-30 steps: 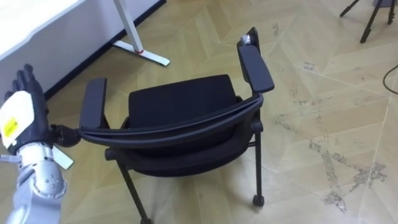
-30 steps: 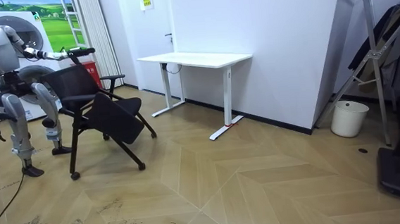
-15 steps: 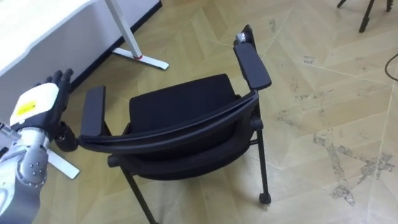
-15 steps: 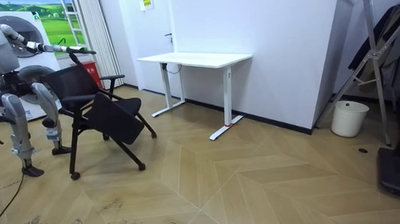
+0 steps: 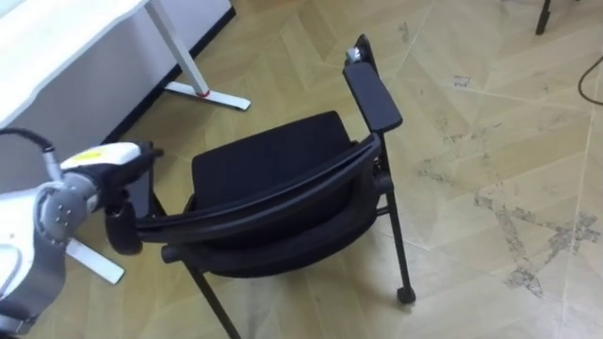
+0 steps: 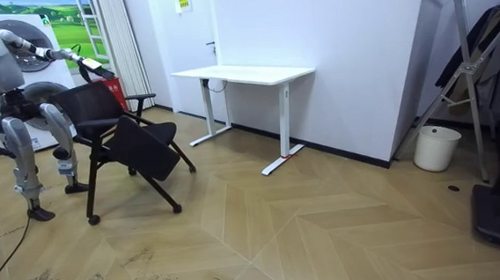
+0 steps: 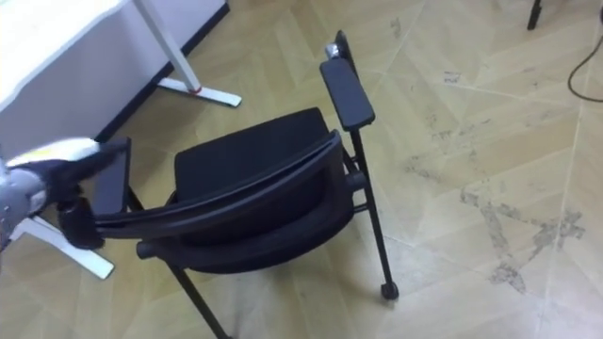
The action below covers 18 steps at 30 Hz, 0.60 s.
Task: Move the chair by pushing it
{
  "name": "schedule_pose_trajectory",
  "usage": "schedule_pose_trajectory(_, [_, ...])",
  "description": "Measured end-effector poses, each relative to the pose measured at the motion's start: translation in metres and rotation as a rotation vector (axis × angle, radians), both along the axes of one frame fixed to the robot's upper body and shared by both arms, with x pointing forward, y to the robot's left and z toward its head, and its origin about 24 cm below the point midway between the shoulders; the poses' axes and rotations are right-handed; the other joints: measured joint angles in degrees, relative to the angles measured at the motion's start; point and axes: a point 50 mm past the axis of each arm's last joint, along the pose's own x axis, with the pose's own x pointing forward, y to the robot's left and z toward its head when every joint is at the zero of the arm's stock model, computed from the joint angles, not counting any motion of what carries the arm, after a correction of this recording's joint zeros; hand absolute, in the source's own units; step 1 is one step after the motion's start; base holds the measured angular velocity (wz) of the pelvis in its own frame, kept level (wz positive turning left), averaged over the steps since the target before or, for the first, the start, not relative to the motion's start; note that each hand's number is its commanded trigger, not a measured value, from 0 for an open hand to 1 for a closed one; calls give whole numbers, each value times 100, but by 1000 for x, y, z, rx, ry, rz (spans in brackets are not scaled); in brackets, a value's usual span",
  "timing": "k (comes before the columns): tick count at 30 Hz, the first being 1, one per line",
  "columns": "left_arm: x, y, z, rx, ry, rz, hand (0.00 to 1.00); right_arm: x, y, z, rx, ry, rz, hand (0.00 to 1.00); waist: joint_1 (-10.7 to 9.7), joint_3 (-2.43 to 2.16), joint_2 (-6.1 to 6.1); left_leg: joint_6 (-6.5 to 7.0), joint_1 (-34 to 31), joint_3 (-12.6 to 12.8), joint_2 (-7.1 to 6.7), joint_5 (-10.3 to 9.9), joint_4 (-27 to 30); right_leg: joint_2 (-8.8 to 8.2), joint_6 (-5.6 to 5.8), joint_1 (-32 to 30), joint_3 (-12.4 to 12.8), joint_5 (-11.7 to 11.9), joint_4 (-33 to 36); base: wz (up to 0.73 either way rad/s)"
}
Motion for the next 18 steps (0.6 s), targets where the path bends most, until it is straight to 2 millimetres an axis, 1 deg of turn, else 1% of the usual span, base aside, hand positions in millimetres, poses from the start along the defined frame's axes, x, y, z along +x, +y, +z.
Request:
schedule_pose_trajectory(1, [2, -2, 3, -13, 4, -9, 0, 0, 0, 0, 1, 2, -1, 0, -6, 2, -3, 0, -1, -3, 0, 0, 8, 0, 0, 0, 6, 0, 0, -5])
schedule_pose_trajectory(2, [6, -7, 10, -37, 11, -28, 0, -2, 0, -1, 4, 11, -7, 0, -8, -2, 2, 0, -4, -14, 1, -1, 18, 0, 0, 1, 9, 0, 4, 0])
schedule_pose_trajectory(5, [13, -15, 25, -54, 15, -63, 0, -8, 1, -2, 17, 37, -25, 0, -11, 13, -19, -1, -5, -34, 1, -2, 33, 0, 0, 6, 11, 0, 12, 0])
schedule_pose_trajectory(7, [14, -16, 28, -56, 29, -65, 0, -10, 2, -3, 31, 50, -28, 0, -23, 15, -21, 3, -15, -45, 5, -6, 95, 0, -1, 18, 28, 0, 13, -5])
schedule_pose_trajectory(10, [13, -18, 29, -67, 64, -76, 0, -14, 3, -4, 44, 65, -33, 0, -21, 7, -10, 3, -23, -162, 5, -14, 142, 6, -1, 28, 58, 1, 19, -4])
schedule_pose_trajectory(15, [8, -25, 34, -88, 116, -108, 0, -17, 4, -5, 53, 82, -38, 0, -3, 7, -10, 11, -40, -170, 7, -61, 184, 5, -1, 35, 50, 1, 35, 3])
schedule_pose_trajectory(18, [5, -29, 38, -93, 131, -130, 0, -16, 6, -6, 68, 79, -34, 0, 1, 18, -26, 21, -33, -187, 6, -93, 189, 0, 0, 24, 60, 1, 84, 0])
